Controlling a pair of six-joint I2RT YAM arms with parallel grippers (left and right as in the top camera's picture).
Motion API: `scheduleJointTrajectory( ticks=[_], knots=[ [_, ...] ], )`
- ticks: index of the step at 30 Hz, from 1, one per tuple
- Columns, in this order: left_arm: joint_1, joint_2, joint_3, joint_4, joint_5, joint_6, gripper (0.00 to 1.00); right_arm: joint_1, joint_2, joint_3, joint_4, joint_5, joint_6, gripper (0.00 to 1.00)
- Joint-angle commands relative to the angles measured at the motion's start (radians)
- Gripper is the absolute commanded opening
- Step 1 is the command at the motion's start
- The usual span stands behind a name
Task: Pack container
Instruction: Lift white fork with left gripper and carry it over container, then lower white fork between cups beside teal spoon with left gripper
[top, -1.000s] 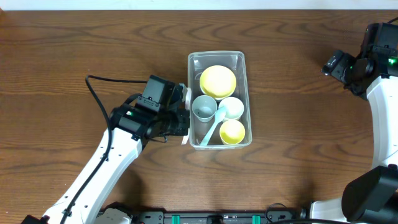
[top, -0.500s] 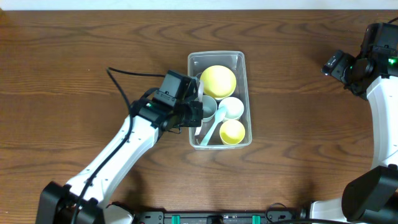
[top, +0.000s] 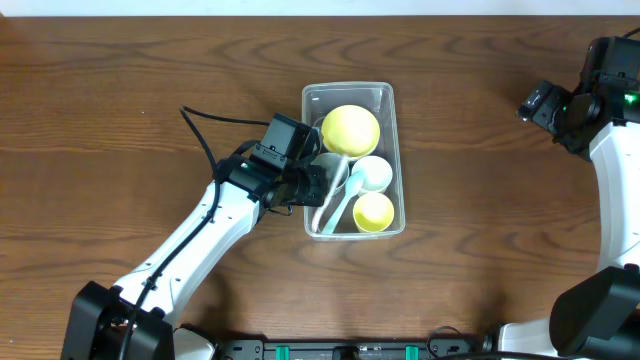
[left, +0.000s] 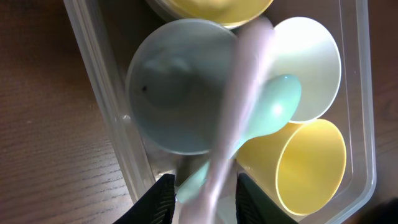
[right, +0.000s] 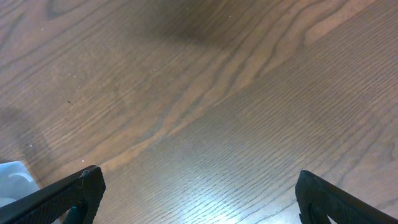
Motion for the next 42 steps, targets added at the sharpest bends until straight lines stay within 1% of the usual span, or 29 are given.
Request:
scheduleJointTrajectory(
  ticks=[1, 5, 6, 9, 12, 14, 15, 18, 22, 26, 31, 37, 39, 42],
  knots=[
    [-0.002, -0.003, 0.016, -0.002, -0.011, 0.013, 0.33, -0.002, 0.005, 0.0, -0.002, 0.003, 0.002, 0.99],
    [-0.002, -0.003, 0.016, -0.001, -0.011, 0.013, 0.32, -0.002, 0.005, 0.0, -0.002, 0.004, 0.001, 0.99],
    [-0.002, -0.003, 0.016, -0.001, -0.011, 0.013, 0.28, -0.002, 0.005, 0.0, -0.001, 0.003, 0.001, 0.99],
    [-0.002, -0.003, 0.016, -0.001, -0.011, 0.018, 0.22, -0.002, 0.005, 0.0, -0.002, 0.003, 0.001, 0.99],
    [-0.002, -0.003, 0.016, 0.0, -0.011, 0.024, 0.21, -0.002, 0.005, 0.0, -0.002, 0.004, 0.001, 0.99],
    [-0.002, -0.003, 0.016, 0.001, -0.011, 0.024, 0.24, -0.002, 0.005, 0.0, -0.002, 0.003, 0.001, 0.99],
    [-0.002, -0.003, 0.016, 0.004, -0.011, 0.024, 0.28, -0.002, 0.005, 0.0, -0.001, 0.003, 0.001, 0.99],
    [-0.003, -0.003, 0.016, 0.016, -0.011, 0.025, 0.36, -0.002, 0.005, 0.0, -0.002, 0.004, 0.001, 0.99],
    [-0.027, -0.003, 0.018, 0.034, -0.008, 0.068, 0.41, -0.002, 0.005, 0.0, -0.001, 0.003, 0.001, 0.99],
    [-0.077, -0.003, 0.018, 0.058, -0.009, 0.126, 0.42, -0.002, 0.005, 0.0, -0.001, 0.003, 0.001, 0.99],
    [-0.113, -0.003, 0.018, 0.07, -0.012, 0.13, 0.42, -0.002, 0.005, 0.0, -0.001, 0.003, 0.001, 0.99],
    [-0.138, -0.003, 0.017, 0.05, -0.017, 0.13, 0.42, -0.002, 0.005, 0.0, -0.001, 0.003, 0.001, 0.99],
    [-0.143, -0.003, 0.017, 0.043, -0.041, 0.13, 0.41, -0.002, 0.005, 0.0, -0.001, 0.003, 0.001, 0.99],
    [-0.156, -0.002, 0.017, 0.032, -0.084, 0.13, 0.25, -0.002, 0.005, 0.0, -0.001, 0.003, 0.001, 0.99]
  ],
)
